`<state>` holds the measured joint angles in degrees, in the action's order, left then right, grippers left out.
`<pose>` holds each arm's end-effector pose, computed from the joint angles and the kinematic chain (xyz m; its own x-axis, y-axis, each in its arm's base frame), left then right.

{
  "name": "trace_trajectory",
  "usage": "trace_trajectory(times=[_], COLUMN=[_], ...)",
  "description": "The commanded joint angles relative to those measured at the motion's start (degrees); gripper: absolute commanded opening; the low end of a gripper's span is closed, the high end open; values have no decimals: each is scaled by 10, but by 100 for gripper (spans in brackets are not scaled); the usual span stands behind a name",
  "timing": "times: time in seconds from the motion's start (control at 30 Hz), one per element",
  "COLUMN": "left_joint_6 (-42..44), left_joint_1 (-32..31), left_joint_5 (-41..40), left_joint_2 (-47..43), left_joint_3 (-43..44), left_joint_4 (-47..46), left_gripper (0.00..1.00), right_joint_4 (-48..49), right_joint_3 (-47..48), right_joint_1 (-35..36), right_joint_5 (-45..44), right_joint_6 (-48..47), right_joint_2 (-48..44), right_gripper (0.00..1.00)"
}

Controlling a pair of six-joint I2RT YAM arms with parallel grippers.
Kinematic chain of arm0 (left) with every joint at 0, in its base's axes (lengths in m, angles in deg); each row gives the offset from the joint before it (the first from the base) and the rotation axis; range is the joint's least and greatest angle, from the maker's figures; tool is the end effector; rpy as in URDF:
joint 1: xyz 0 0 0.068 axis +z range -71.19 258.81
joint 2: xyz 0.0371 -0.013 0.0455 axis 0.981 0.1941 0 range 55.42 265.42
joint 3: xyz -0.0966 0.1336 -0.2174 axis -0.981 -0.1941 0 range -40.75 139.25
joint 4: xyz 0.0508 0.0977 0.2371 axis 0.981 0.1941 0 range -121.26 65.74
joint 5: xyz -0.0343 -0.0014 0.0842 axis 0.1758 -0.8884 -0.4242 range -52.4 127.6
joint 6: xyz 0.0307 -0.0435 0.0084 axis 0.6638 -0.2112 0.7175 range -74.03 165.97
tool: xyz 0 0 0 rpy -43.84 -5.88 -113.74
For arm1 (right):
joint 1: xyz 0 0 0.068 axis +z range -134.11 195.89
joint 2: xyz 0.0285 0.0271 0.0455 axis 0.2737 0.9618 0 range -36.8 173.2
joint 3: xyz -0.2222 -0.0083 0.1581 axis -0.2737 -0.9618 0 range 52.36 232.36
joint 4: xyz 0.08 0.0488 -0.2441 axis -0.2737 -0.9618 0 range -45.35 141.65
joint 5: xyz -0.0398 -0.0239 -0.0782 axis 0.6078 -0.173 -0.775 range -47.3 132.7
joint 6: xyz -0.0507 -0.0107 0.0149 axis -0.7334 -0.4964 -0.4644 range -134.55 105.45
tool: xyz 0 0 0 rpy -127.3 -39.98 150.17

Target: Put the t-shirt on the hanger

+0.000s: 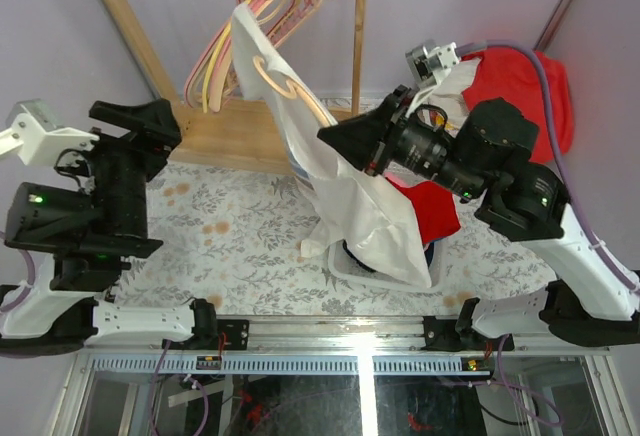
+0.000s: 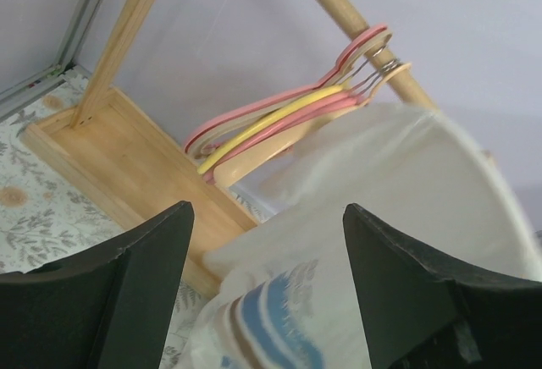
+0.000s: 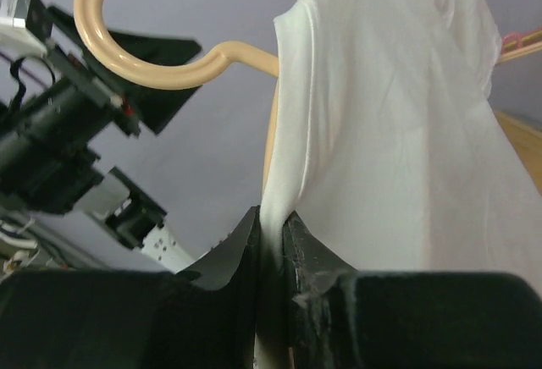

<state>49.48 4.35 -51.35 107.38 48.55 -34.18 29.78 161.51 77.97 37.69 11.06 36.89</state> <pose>0.0537 -0.0604 0.5660 0.1614 -0.5760 -0.8013 -0.1971 0.7768 -0.5981 0.1043 0.1902 0.5836 -0.2641 0.4213 -0.8676 -0.8055 0.3985 0.4387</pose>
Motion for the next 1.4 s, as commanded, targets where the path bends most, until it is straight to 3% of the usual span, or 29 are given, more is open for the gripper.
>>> trace_trajectory(times=[0.0, 0.1, 0.2, 0.27, 0.53, 0.57, 0.63, 0.73, 0.83, 0.97, 1.1, 1.2, 1.37], left_joint_6=[42, 90, 271, 316, 17, -38, -108, -200, -279, -332, -383, -424, -495], left_joint_1=[3, 3, 10, 29, 240, 260, 273, 272, 268, 268, 268, 268, 267], left_joint_5=[6, 33, 60, 74, 163, 194, 268, 365, 410, 510, 646, 691, 689], left_joint_2=[17, 59, 111, 151, 310, 317, 305, 217, 162, 144, 119, 98, 43], left_joint_3=[65, 90, 78, 99, 306, 343, 357, 276, 250, 257, 217, 136, -1], left_joint_4=[-7, -49, -228, -270, 129, 215, 284, 298, 356, 428, 442, 418, 364], left_gripper=[71, 72, 79, 82, 89, 89, 89, 81, 81, 80, 78, 76, 72], right_joint_4=[-59, -124, -171, -178, -210, -215, -218, -167, -82, 56, 150, 219, 311], right_joint_3=[12, -18, -44, -64, -87, -87, -90, -139, -218, -281, -307, -343, -375], right_joint_1=[-1, -1, -1, -1, -1, -1, -1, -1, -1, -1, 0, -1, 1], right_joint_5=[76, 36, 17, 17, 67, 61, 35, -16, -60, -84, -116, -147, -167], right_joint_6=[0, -15, -16, -9, 2, 1, 2, 21, 38, 59, 88, 110, 115], right_joint_2=[-60, -124, -189, -219, -271, -273, -275, -288, -292, -244, -198, -174, -143], right_gripper=[0, 0, 0, 0, 0, 0, 0, 0, 0, 0, 0, 0, 0])
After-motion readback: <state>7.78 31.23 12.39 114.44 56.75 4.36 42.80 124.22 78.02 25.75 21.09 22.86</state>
